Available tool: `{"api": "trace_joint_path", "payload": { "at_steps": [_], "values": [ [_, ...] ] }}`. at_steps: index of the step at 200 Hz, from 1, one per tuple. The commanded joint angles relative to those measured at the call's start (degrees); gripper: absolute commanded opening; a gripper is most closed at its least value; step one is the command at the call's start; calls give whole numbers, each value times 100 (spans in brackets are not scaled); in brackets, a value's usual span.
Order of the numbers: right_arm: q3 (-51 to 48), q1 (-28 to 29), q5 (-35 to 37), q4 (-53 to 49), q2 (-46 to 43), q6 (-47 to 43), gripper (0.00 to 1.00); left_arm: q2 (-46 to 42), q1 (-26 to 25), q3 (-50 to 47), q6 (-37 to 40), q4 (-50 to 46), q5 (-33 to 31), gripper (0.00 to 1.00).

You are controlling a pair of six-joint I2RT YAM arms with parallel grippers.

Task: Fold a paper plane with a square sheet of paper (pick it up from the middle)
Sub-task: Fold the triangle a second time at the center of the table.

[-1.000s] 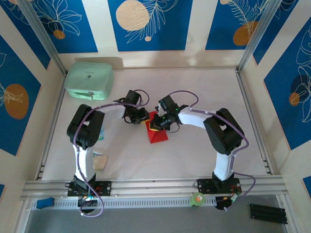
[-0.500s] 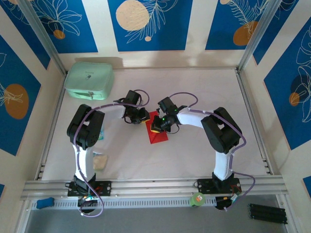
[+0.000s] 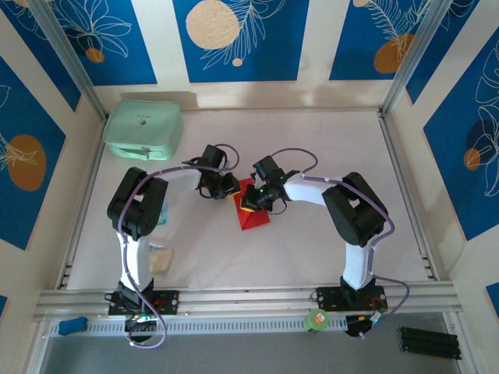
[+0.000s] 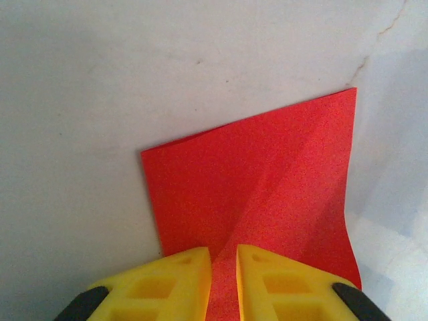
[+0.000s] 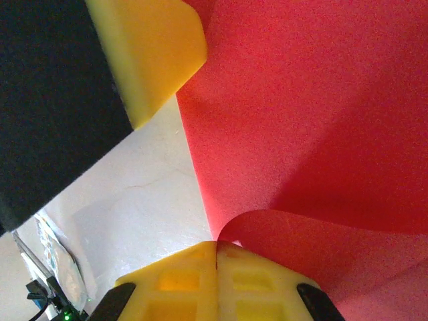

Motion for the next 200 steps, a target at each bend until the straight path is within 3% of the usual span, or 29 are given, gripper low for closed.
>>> {"api": "trace_joint_path", "payload": {
  "at_steps": [1, 200],
  "values": [
    [-66, 41, 36, -7, 108, 109, 0, 224, 21, -181, -6, -260, -99, 21],
    [15, 22, 212, -141, 293, 193, 0, 199, 16, -223, -24, -225, -91, 21]
  ]
}}
